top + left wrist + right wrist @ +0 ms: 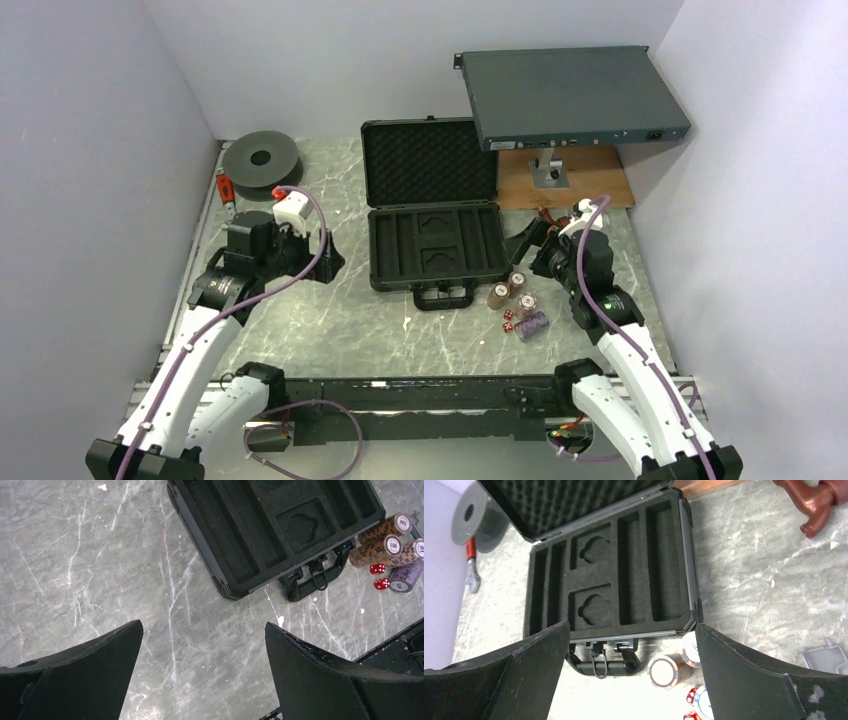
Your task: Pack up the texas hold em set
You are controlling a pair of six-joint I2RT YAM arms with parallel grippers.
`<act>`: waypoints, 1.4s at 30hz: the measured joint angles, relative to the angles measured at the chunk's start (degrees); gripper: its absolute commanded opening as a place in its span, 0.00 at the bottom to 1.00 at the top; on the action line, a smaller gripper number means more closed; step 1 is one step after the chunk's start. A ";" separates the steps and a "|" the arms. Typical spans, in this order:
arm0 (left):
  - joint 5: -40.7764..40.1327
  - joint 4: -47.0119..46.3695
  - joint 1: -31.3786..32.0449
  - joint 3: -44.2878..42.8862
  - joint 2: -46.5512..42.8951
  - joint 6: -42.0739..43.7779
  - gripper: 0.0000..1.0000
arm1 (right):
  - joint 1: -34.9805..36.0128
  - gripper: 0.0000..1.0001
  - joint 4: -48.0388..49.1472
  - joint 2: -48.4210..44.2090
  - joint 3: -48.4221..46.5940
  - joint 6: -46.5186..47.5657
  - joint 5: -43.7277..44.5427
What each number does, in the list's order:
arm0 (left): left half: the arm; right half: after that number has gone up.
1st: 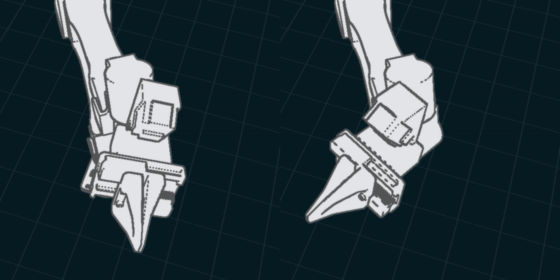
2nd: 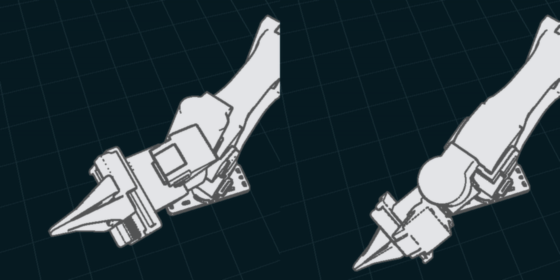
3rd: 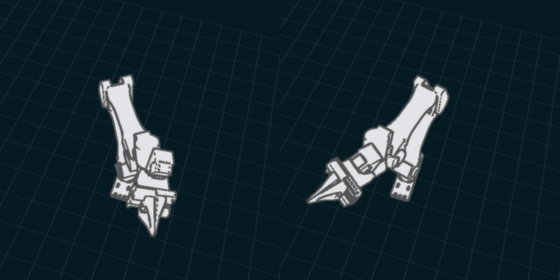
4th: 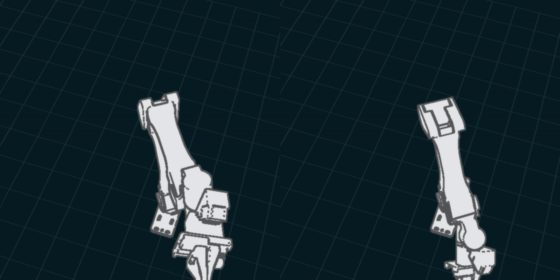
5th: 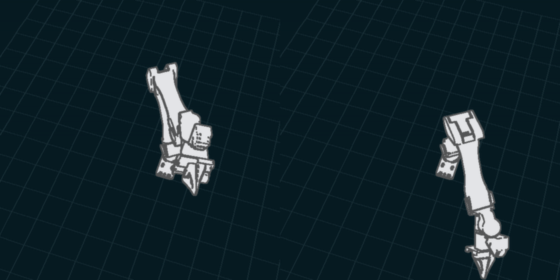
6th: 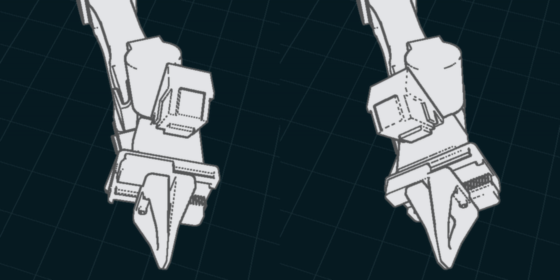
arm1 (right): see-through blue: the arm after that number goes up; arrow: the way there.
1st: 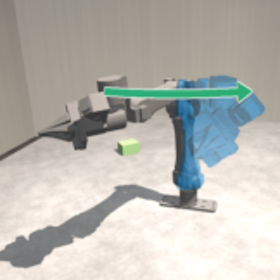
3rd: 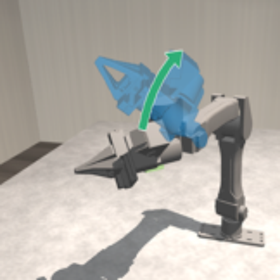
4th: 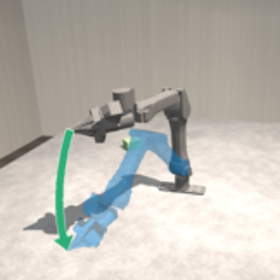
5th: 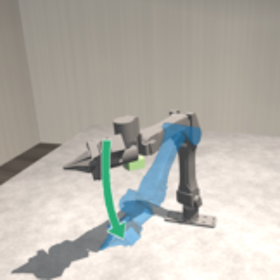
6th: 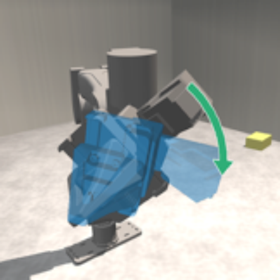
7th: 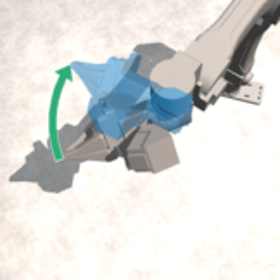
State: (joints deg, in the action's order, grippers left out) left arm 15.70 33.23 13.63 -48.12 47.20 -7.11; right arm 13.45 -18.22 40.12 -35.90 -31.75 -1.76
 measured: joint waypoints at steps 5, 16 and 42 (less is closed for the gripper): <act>1.14 0.00 0.74 0.00 1.03 0.04 0.99 | 0.00 1.00 -4.20 4.31 -1.53 0.02 0.02; 2.45 -0.02 4.11 0.02 2.93 0.46 0.94 | 1.36 1.00 -14.08 12.07 -8.98 0.22 -0.50; 11.54 -3.91 18.75 1.73 -0.81 2.40 0.92 | 5.57 1.00 -26.34 12.00 -16.31 -1.29 11.65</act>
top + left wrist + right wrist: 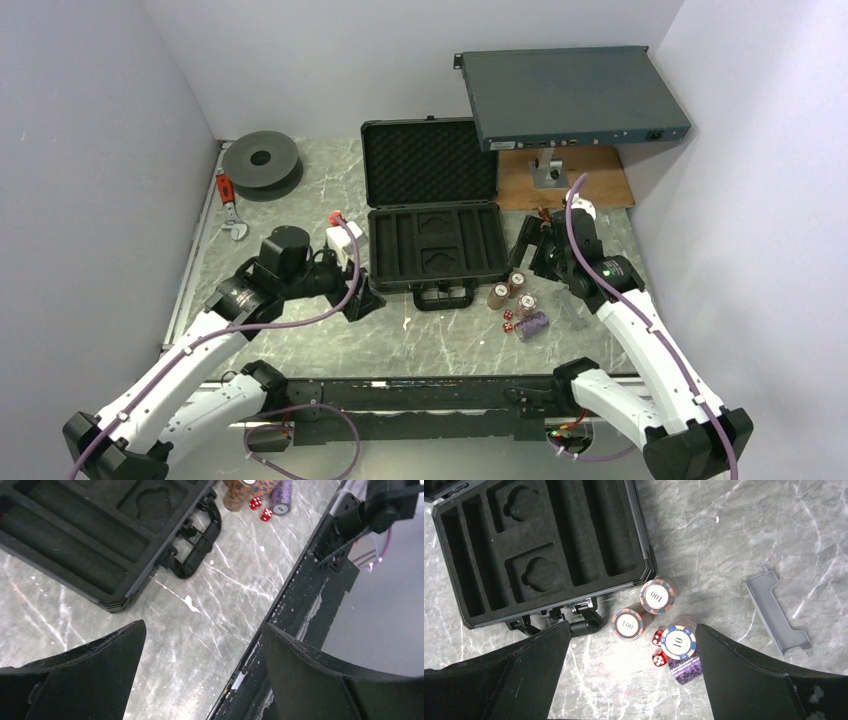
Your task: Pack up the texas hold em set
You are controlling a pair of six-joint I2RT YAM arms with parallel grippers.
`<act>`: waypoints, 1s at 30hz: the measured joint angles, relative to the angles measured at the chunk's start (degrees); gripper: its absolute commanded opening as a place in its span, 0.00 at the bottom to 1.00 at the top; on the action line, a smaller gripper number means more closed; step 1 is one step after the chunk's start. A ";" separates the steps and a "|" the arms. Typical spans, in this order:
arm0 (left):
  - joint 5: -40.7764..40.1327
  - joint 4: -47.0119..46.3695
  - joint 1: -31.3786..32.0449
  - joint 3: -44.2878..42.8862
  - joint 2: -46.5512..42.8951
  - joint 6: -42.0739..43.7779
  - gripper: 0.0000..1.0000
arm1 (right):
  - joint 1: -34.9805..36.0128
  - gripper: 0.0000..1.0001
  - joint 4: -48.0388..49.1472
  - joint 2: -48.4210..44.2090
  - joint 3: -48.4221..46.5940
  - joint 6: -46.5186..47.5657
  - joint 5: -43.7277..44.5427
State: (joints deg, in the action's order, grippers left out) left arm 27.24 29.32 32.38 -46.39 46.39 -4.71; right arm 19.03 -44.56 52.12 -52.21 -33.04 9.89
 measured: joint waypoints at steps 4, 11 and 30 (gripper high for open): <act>0.15 0.00 3.17 0.33 0.42 0.63 0.91 | 0.00 1.00 -0.20 -0.57 1.09 -0.46 -0.81; -0.09 -0.02 6.47 0.33 2.25 1.03 0.88 | 0.04 1.00 -3.17 -2.01 3.76 -2.62 0.68; -5.81 0.09 10.40 0.33 2.99 1.14 0.83 | 0.15 0.78 -7.08 4.46 10.21 -12.57 1.01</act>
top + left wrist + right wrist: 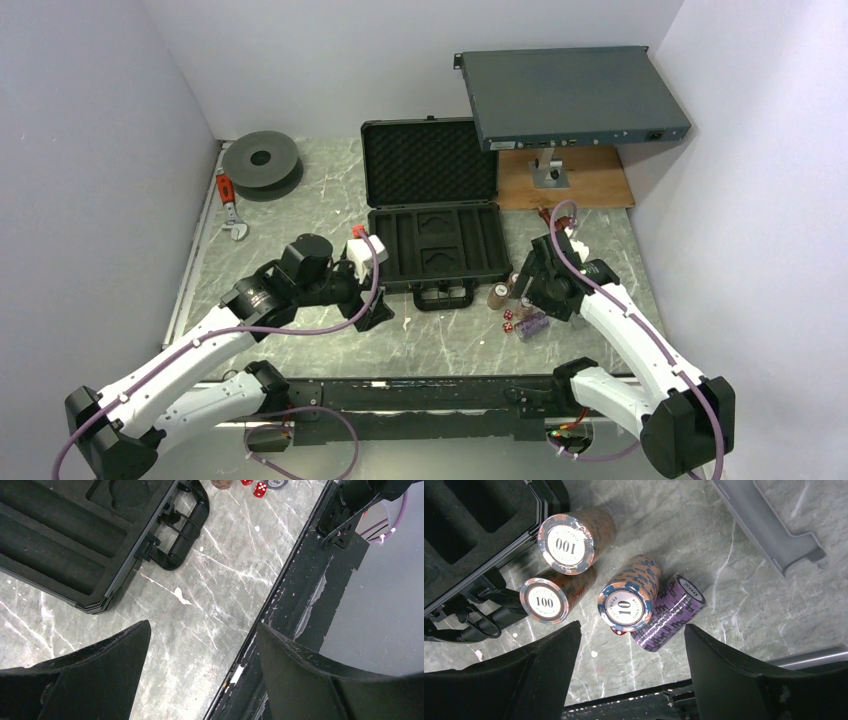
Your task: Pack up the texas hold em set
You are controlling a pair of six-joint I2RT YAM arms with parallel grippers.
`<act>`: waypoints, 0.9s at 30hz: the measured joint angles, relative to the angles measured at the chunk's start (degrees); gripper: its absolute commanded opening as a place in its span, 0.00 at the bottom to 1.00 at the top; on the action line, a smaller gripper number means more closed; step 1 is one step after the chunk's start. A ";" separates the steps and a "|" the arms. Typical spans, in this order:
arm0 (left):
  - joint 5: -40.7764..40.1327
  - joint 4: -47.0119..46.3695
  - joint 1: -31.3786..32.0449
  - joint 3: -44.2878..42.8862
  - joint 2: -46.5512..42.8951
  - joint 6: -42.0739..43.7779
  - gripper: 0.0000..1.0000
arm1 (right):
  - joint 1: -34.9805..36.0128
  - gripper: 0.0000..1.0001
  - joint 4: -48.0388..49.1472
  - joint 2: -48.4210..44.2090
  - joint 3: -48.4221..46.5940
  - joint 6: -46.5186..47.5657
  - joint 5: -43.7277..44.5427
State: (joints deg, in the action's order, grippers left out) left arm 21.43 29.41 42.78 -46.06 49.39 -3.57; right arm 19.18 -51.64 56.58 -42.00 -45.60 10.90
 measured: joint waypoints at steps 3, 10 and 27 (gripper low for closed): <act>-0.39 0.00 0.11 0.00 0.00 0.00 0.83 | 0.00 0.76 0.11 -0.07 0.48 -0.48 0.22; -0.94 0.00 0.39 0.00 0.00 0.00 0.83 | 0.00 0.71 0.48 1.55 2.01 -1.09 0.85; -1.07 0.02 0.61 0.00 1.14 -0.02 0.83 | 0.11 0.54 4.48 3.19 3.48 -2.05 1.25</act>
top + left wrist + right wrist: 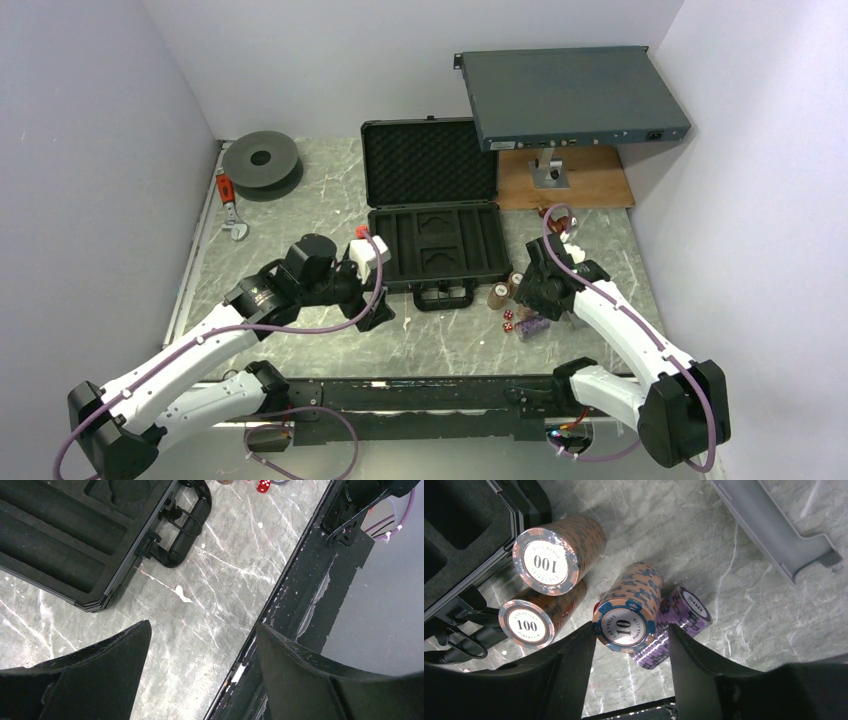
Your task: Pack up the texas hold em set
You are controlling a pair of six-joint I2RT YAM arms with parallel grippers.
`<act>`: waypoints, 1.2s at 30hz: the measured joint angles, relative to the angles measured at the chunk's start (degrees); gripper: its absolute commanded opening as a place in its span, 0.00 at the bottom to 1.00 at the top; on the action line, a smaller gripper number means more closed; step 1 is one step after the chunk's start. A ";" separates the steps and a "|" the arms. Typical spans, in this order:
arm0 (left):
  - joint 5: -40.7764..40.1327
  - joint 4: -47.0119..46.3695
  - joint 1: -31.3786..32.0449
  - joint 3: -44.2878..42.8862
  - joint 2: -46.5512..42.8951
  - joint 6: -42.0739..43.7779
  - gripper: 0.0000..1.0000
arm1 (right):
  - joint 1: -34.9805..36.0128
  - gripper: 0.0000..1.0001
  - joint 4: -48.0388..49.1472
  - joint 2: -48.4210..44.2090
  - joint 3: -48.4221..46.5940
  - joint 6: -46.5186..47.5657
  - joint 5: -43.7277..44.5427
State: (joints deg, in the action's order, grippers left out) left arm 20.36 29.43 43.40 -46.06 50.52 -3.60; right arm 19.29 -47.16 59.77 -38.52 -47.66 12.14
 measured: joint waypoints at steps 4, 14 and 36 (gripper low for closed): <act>-0.33 0.00 0.15 0.00 0.00 -0.02 0.83 | 0.04 0.49 0.26 -0.07 0.04 -0.13 0.09; -0.76 -0.02 0.59 0.00 -0.04 0.00 0.83 | 0.04 0.64 0.07 -0.63 0.57 -0.28 1.03; -0.79 0.09 1.33 0.00 0.76 0.00 0.82 | 0.04 0.00 -4.44 -1.07 -1.79 -0.57 2.82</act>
State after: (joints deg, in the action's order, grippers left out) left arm 19.57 29.52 44.73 -46.06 51.29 -3.60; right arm 19.33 -51.59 58.70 -40.32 -48.23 14.96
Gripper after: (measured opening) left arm 0.825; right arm 0.444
